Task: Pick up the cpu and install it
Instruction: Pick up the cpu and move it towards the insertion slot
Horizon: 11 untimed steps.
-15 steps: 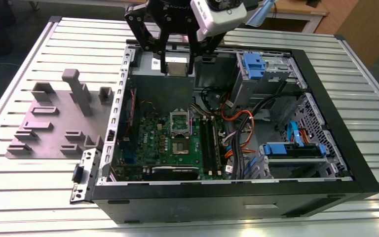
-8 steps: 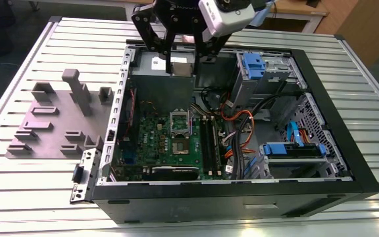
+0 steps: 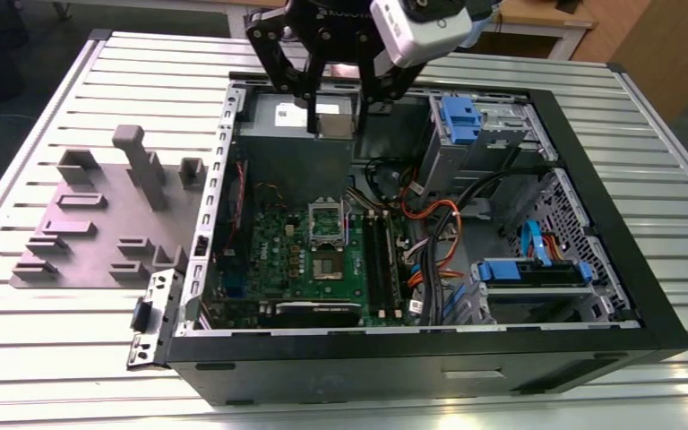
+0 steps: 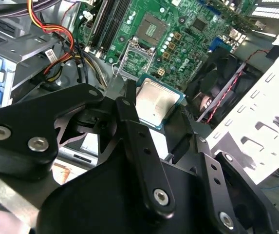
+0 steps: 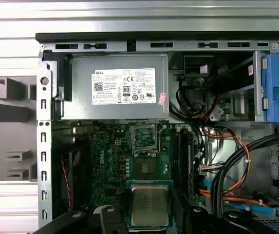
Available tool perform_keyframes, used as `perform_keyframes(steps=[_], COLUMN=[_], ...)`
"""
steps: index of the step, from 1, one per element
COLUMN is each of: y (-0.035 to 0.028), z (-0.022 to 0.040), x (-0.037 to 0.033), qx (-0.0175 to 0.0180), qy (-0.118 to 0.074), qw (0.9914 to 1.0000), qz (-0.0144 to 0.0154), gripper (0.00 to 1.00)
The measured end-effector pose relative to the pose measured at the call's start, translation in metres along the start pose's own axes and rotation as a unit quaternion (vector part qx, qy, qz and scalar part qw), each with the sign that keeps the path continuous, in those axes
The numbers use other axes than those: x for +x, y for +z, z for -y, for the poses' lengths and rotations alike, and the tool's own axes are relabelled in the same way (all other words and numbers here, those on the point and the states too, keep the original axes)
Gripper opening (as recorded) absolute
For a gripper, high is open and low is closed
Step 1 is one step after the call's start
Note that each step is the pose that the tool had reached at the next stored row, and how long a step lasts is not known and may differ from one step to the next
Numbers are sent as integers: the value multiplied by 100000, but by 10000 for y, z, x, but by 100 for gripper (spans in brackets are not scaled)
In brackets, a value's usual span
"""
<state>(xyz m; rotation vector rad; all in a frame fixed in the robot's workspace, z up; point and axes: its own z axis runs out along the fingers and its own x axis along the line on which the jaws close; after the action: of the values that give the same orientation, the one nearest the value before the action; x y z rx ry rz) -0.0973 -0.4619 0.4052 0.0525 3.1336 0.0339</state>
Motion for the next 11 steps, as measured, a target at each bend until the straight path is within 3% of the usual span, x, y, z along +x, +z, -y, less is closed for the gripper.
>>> perform_keyframes(steps=[11], y=[1], z=[-3], x=[-84], qx=[-1], qy=[2], qw=[100000], qz=[1], gripper=[47])
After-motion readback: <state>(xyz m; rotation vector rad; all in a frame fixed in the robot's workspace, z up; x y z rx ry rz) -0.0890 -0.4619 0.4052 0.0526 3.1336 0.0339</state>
